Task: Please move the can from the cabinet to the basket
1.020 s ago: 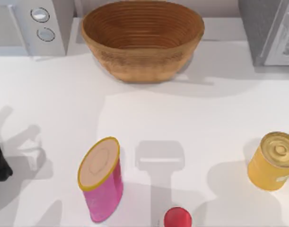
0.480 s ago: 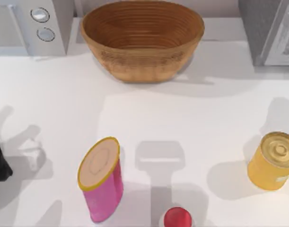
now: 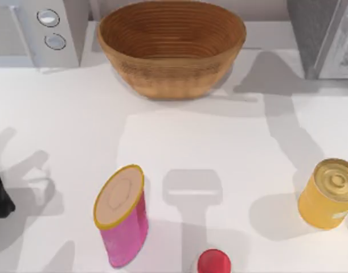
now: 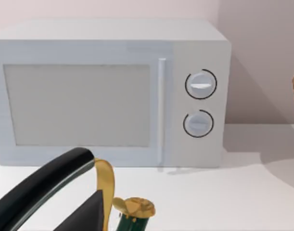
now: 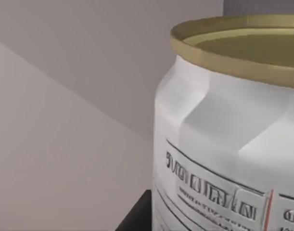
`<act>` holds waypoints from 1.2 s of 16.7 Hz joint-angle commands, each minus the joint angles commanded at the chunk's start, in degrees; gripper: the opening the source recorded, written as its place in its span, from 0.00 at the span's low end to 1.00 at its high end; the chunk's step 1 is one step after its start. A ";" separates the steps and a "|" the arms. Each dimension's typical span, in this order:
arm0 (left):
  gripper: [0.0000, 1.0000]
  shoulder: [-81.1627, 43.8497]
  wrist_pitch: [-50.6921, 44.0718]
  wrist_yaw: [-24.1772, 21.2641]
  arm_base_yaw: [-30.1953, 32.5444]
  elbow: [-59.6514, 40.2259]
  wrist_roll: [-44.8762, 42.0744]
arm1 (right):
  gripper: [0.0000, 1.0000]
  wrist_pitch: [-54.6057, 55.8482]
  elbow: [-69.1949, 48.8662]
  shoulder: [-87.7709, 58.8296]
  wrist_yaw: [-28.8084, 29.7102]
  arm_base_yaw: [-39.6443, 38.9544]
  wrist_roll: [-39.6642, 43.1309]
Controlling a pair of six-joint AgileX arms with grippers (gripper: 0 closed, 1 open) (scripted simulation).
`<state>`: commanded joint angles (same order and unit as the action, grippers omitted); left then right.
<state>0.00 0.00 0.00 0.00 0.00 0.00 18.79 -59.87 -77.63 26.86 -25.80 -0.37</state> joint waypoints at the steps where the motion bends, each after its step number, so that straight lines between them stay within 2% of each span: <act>1: 1.00 0.00 0.00 0.00 0.00 0.00 0.00 | 0.00 1.39 -4.60 -6.38 2.03 -1.94 -0.04; 5: 1.00 0.00 0.00 0.00 0.00 0.00 0.00 | 0.00 6.42 -21.03 -29.18 9.18 -8.88 -0.26; 9: 1.00 0.00 0.00 0.00 0.00 0.00 0.00 | 0.00 10.07 -32.52 -44.58 14.13 -13.79 -0.51; 13: 1.00 0.00 0.00 0.00 0.00 0.00 0.00 | 0.00 11.59 -37.03 -50.37 16.10 -15.80 -0.65; 20: 1.00 0.00 0.00 0.00 0.00 0.00 0.00 | 0.00 11.09 -38.56 -52.45 15.62 -14.90 -0.54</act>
<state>0.00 0.00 0.00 0.00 0.00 0.00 29.88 -98.44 -130.07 42.47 -40.70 -0.91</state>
